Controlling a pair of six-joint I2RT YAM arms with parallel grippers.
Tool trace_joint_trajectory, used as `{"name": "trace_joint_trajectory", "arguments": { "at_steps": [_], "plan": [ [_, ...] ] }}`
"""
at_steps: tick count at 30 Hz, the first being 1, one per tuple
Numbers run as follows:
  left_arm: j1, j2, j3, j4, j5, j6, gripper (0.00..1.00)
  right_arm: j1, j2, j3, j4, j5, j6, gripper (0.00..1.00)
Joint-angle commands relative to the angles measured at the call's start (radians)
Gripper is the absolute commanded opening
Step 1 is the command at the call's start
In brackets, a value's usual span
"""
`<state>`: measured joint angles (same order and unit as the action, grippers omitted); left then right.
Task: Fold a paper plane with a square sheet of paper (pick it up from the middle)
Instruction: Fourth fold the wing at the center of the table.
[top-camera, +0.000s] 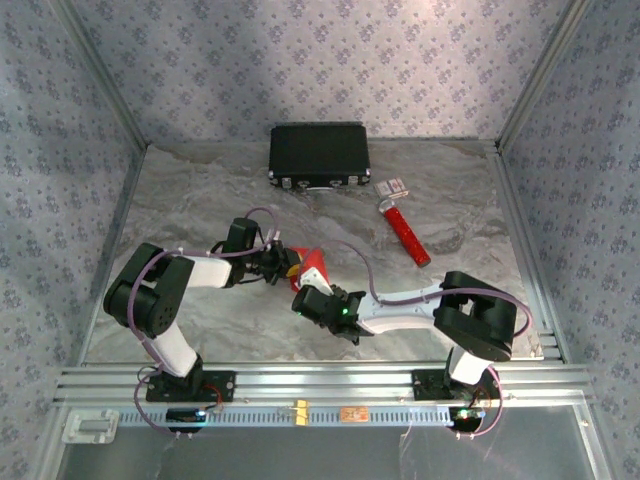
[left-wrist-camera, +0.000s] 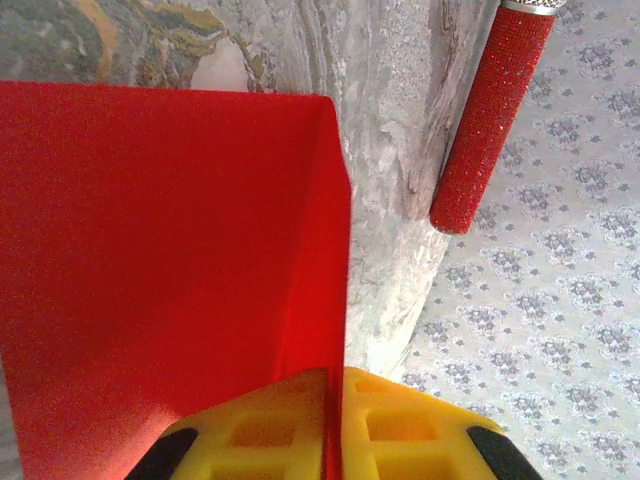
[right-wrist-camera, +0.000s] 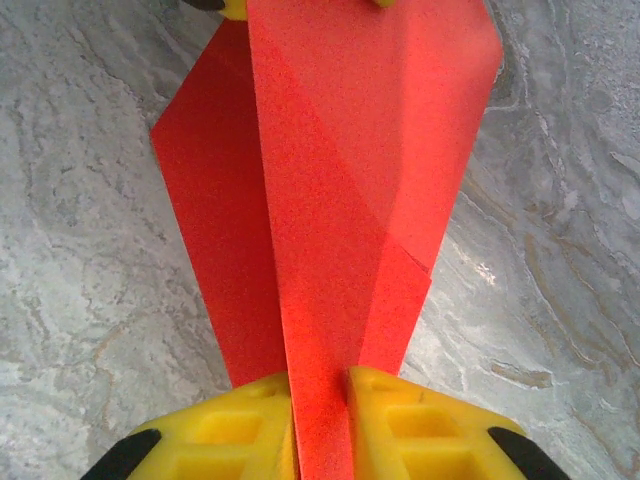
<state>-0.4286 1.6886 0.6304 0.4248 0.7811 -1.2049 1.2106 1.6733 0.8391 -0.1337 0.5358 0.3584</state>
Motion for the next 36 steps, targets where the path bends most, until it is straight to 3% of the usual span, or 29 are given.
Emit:
{"name": "trace_joint_trajectory", "arguments": {
  "at_steps": [1, 18, 29, 30, 36],
  "plan": [
    [-0.007, -0.023, -0.003, -0.008, -0.003, 0.021, 0.1, 0.0, 0.0, 0.006, -0.003, 0.014, 0.022, 0.22],
    [-0.007, -0.013, 0.003, -0.01, 0.0, 0.021, 0.08, 0.007, -0.003, 0.019, 0.015, 0.033, -0.001, 0.29],
    [-0.007, -0.016, 0.006, -0.014, -0.003, 0.021, 0.1, 0.01, 0.005, 0.019, 0.007, 0.024, 0.004, 0.18],
    [-0.007, -0.021, 0.006, -0.018, -0.007, 0.025, 0.13, 0.01, 0.004, 0.018, 0.008, 0.019, 0.004, 0.17],
    [-0.001, -0.088, 0.012, -0.096, -0.057, 0.066, 0.52, -0.007, -0.002, -0.016, 0.061, -0.069, 0.02, 0.15]
  ]
}}
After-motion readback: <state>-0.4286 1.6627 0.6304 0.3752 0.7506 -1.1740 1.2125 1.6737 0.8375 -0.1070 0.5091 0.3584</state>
